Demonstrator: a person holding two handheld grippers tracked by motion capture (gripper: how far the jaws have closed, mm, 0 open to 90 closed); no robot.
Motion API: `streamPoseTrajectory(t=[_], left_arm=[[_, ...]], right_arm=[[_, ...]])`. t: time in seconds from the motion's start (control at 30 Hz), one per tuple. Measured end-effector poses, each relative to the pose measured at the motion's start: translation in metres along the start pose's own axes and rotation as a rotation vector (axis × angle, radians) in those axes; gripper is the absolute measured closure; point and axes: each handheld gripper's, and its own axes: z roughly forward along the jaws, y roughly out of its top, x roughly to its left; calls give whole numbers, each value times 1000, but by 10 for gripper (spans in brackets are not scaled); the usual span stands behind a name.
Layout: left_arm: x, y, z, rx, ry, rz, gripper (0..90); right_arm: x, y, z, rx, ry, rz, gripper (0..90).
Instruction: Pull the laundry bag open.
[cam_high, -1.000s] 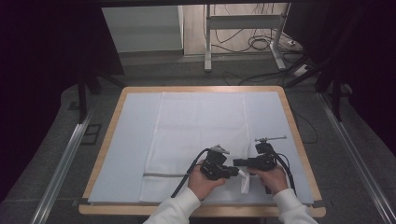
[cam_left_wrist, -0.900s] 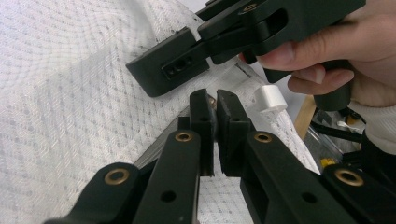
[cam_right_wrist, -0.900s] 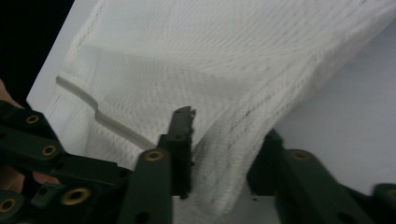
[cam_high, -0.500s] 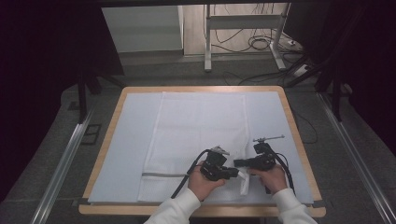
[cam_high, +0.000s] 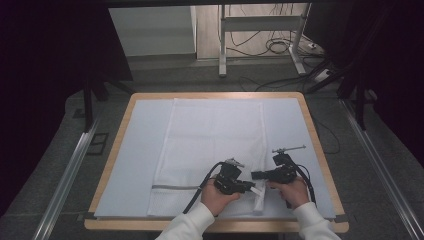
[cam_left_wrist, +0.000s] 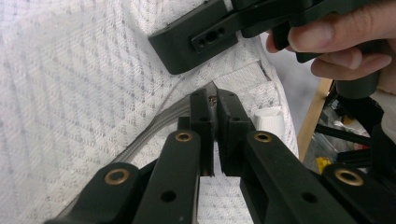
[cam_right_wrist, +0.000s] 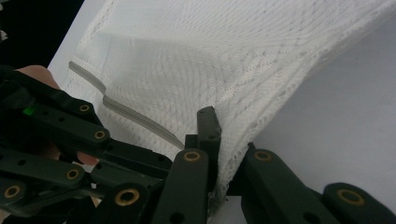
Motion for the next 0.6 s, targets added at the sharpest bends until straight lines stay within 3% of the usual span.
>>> streamPoseTrajectory(t=[0.6], left_arm=[[6, -2, 1, 2, -18, -21, 868]], right_arm=[[0, -4, -2, 0, 3, -17, 883]])
